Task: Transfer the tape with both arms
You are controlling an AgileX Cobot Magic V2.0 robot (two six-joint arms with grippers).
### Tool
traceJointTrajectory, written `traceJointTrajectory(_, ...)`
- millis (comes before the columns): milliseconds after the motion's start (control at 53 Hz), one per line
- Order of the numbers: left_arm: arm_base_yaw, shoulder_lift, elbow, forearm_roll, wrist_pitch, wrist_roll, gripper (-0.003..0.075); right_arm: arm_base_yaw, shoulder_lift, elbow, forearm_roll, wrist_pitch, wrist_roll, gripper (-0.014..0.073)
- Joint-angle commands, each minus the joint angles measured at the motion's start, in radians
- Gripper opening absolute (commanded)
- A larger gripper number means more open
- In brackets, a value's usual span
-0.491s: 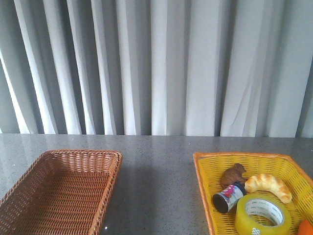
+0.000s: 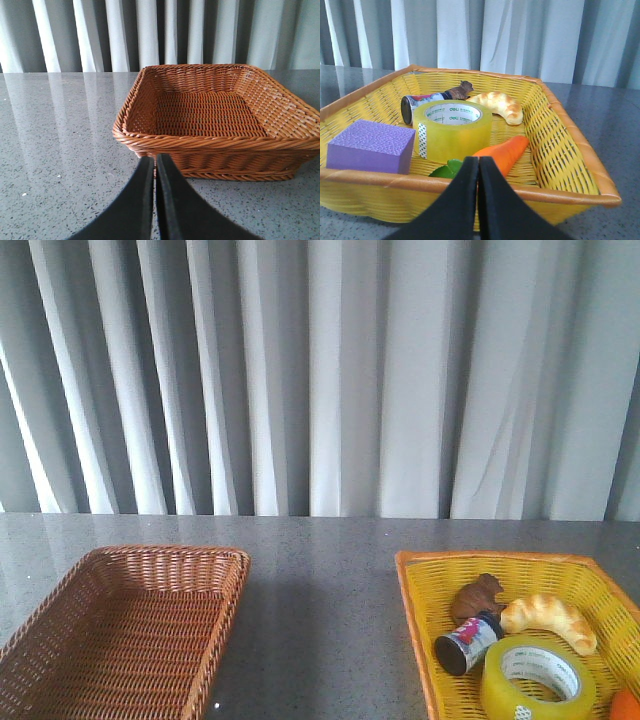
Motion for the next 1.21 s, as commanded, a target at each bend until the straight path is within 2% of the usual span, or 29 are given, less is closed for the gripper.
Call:
traceJointTrajectory(0,-0.009,-0.017,-0.028,-0.010,-0.076,-0.009,-0.0006,0.001,-0.013,0.008,-0.005,-0.075,0.002,-0.0005)
traceJointTrajectory(1075,-0.009,-0.017,-0.028,-0.010,-0.077,-0.009,-0.0006,0.001,-0.013,0.008,-0.005,-0.074,0.002,-0.0005)
traceJointTrajectory(1189,-0.009,-0.017,-0.028,-0.037,-0.113,-0.025,-0.0006,0.001,-0.013,0.007,-0.019,-0.140,-0.028,-0.0005)
